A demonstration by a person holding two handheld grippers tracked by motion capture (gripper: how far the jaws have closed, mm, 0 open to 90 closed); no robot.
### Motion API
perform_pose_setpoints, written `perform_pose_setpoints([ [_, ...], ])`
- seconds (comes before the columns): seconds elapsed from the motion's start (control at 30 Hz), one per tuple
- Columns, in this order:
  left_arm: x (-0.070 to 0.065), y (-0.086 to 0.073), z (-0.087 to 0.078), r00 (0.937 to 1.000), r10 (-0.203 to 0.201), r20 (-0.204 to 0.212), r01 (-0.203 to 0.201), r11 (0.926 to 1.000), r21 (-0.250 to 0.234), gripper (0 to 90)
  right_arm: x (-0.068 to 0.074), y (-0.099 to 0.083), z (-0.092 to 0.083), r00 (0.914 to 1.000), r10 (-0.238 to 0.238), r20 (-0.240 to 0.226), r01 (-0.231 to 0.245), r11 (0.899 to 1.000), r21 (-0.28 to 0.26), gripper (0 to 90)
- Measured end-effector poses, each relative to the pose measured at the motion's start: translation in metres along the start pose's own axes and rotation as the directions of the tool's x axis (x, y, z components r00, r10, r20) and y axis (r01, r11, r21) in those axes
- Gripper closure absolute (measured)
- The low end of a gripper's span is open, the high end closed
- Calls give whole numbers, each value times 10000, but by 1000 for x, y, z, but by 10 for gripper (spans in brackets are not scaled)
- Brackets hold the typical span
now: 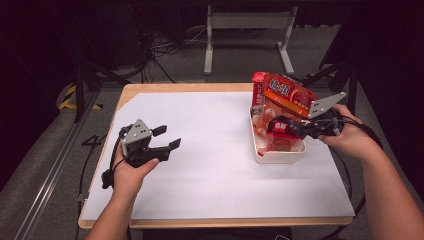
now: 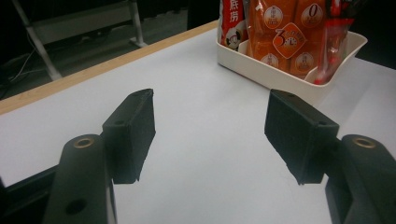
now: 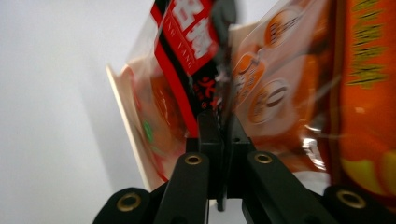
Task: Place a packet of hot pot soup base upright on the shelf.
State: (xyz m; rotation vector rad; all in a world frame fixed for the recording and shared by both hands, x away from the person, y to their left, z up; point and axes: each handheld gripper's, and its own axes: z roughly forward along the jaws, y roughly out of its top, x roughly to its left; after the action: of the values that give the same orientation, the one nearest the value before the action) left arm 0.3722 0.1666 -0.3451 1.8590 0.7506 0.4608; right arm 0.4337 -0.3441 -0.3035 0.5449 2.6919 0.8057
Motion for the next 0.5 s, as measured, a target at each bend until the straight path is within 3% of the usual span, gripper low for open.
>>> perform_pose_setpoints([
  [0.03,0,0,0,10000,-1,-18,1,10000,-17,345,3,1,4,9998,-209,-61,212,9990,394,897],
  [0.13,1,0,-1,10000,-53,1,53,10000,-10,346,9,3,8,9983,-562,-130,569,9963,641,893],
  [0.2,1,0,-1,10000,-52,8,52,10000,-17,346,13,3,8,9982,-558,-215,571,9962,664,864],
  [0.33,0,0,-1,10000,-15,21,16,10000,-35,346,13,0,6,9994,-334,-112,336,9991,241,727],
  [0.4,0,0,-1,10000,-57,25,57,10000,-58,345,13,-2,4,9998,196,-75,-198,9995,-259,625],
  [0.5,1,0,-1,10000,-48,-7,48,10000,-48,344,15,-4,-1,9998,176,74,-170,9977,-663,569],
])
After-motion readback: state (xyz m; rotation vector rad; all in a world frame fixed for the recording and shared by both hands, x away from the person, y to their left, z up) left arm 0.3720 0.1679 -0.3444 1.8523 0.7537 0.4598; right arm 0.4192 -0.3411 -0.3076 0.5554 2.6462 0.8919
